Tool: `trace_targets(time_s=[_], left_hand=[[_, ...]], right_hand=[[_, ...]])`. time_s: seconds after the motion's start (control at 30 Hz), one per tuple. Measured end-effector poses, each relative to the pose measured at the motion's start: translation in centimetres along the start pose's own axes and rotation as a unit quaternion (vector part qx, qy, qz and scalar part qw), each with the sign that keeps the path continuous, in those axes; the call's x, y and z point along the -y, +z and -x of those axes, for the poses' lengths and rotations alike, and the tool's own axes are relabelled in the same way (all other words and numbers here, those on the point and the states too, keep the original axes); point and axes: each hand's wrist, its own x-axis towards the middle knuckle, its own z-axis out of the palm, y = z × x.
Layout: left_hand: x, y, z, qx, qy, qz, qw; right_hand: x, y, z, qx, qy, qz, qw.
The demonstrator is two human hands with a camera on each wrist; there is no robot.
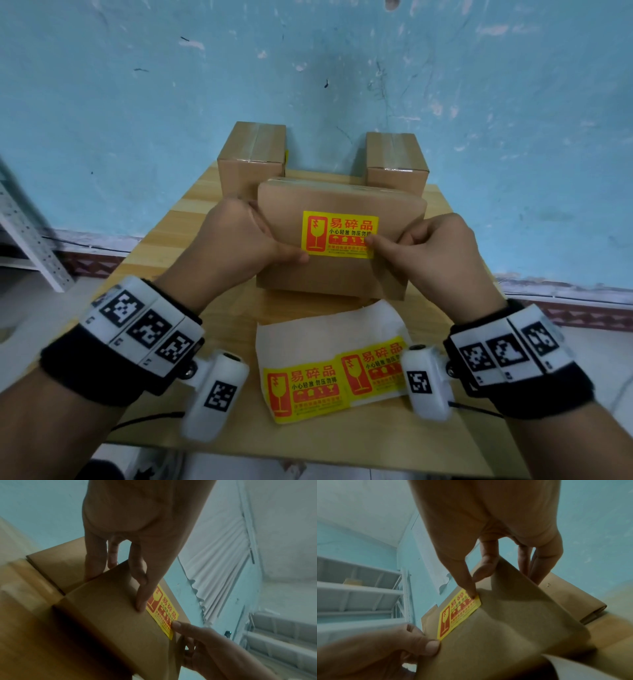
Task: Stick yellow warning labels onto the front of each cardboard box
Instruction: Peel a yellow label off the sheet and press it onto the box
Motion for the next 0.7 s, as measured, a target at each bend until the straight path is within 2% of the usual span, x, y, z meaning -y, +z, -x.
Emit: trace_targets(time_s=[0.13,0.53,0.7], left_hand=[[0.0,0.2,0.3,-0.019,-0.008,-0.027,0.999],[1.1,0.0,-0.6,0.031,-0.021,0.106,0.994],[1.9,0.0,-1.0,0.03,-0.016,0.112,0.993]], right_hand=[[0.0,0.1,0.1,-0.006,-0.014,0.073,0.997],[-0.2,-0.1,0.0,0.007,-0.033,0.046,0.998],[-0.6,-0.4,-0.2,0.027,-0.055,0.045,0.997]])
